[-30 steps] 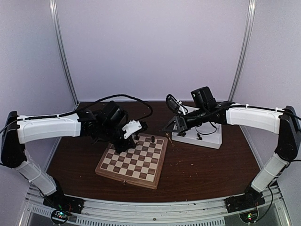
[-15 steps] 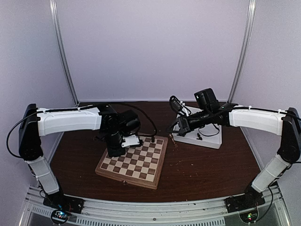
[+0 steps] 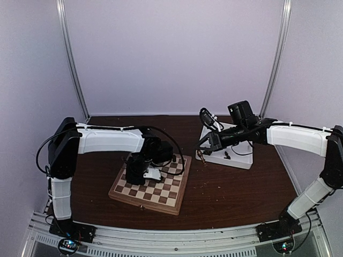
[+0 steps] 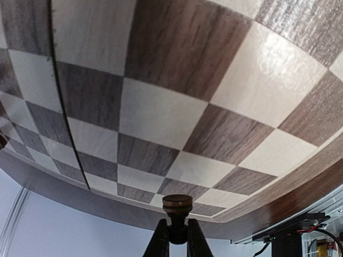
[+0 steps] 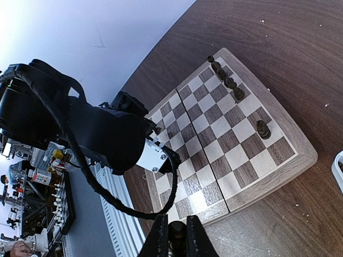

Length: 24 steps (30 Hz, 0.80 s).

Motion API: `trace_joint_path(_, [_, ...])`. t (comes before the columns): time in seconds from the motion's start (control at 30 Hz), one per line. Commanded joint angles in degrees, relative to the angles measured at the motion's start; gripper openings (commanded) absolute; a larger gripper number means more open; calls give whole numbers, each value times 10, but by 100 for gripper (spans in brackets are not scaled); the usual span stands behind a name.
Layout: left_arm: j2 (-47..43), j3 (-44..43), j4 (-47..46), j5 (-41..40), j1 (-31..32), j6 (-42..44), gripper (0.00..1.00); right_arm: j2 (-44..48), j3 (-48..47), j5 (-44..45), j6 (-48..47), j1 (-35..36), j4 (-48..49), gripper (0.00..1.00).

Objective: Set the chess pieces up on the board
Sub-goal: Place the chess piece on the chessboard.

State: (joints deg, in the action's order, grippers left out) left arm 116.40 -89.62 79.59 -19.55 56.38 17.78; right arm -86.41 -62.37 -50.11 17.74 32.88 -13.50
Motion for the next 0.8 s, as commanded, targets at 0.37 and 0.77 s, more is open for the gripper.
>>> trace_joint_path(0.37, [42, -47, 35, 29, 10, 14, 16, 17, 4, -4, -7, -12, 8, 5])
trace_joint_path(0.77, [37, -65, 20, 30, 10, 0, 36, 19, 1, -7, -7, -15, 6, 4])
